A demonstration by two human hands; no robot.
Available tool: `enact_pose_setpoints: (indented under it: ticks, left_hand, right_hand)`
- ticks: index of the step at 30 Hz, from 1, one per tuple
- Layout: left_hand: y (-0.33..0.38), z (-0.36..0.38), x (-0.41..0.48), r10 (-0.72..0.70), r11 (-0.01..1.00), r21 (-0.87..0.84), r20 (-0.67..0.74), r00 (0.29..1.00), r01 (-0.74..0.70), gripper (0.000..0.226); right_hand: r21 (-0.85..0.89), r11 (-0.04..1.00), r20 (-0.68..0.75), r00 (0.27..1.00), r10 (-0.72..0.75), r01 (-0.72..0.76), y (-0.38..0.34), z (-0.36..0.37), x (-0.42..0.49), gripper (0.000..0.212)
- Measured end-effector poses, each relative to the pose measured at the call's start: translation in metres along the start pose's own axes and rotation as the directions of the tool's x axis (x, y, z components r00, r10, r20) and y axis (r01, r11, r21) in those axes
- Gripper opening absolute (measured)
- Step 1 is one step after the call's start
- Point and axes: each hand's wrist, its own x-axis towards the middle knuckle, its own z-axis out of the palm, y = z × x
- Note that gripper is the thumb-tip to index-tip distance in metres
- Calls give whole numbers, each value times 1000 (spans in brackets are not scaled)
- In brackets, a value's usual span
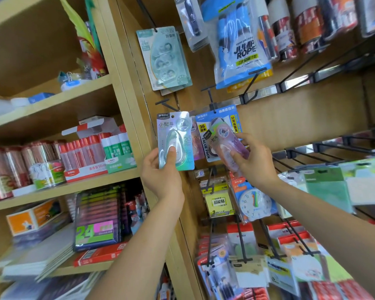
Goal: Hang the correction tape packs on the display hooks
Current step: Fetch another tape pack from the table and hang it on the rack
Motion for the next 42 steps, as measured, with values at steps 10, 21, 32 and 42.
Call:
enact_pose_setpoints:
  ticks: [10, 21, 32, 42]
  left_hand:
    - [0, 24, -12, -212, 956, -216, -39, 977, 199, 40]
    - [-23, 15, -17, -184, 977, -127, -79, 980, 173, 32]
    - [-22, -13, -20, -15, 994, -112, 15, 1000, 17, 27]
    - [-15, 13, -3, -12, 992, -126, -75, 997, 2, 28]
  right_hand:
    - [29, 999, -4, 999, 45, -45, -3, -2, -2, 43]
    - [75, 992, -23, 995, 101, -99, -8, -5, -5, 45]
    - [102, 991, -40, 995, 88, -83, -9, -4, -5, 46]
    - [94, 993, -49, 996, 76, -71, -7, -3, -7, 46]
